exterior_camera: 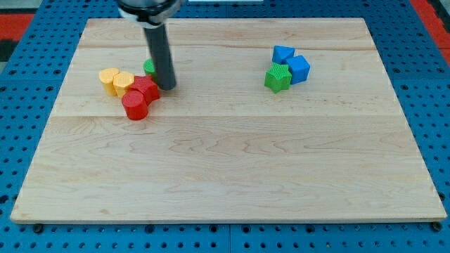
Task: Slide green star towards bottom center
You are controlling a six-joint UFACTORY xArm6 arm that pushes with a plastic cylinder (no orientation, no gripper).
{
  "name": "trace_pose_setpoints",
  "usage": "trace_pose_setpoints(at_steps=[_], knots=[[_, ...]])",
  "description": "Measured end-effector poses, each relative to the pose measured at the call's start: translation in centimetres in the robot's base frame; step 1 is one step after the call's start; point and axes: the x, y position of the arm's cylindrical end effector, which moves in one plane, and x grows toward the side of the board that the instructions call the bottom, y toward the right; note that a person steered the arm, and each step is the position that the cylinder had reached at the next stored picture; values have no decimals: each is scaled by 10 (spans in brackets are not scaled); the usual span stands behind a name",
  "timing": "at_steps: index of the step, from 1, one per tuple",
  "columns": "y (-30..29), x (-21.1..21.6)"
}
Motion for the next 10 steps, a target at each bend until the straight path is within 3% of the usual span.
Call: trace_pose_setpoints(at_steps=[2, 3, 4, 6, 8, 10], knots=[[173, 61], [291, 52], [333, 28], [269, -36], [159, -36], [100, -27]])
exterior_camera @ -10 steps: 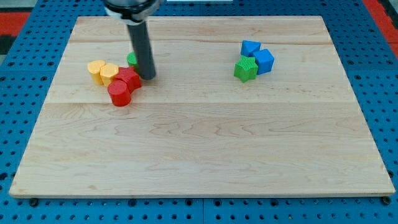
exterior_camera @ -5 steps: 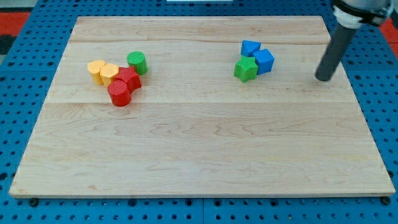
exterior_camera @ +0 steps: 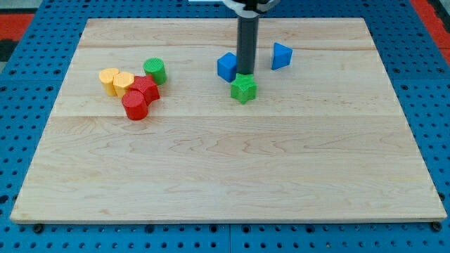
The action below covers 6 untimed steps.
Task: Slide green star towards bottom center
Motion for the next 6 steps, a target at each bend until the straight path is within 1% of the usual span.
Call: trace_pose_setpoints(at_steps=[1, 2, 4, 5, 6], knots=[[-6, 40], [-10, 60], [42, 71], [61, 90], [52, 109]])
